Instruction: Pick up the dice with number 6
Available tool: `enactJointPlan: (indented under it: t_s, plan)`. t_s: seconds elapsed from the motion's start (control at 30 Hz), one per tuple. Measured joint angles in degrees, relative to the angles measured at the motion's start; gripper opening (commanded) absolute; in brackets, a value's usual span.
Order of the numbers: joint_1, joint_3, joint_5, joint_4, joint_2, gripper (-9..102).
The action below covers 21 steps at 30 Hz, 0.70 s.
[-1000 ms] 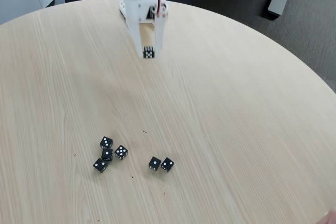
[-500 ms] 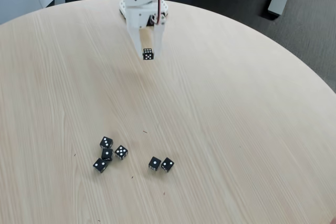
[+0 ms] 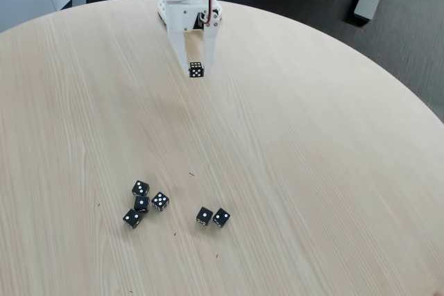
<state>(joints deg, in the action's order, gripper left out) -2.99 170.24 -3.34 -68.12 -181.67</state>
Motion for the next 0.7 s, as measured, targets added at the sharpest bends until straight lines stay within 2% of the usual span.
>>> enactJointPlan:
  t_s: [0.7]
  plan:
    - [0.0,0.0,-7.56,0.0,0.09,0]
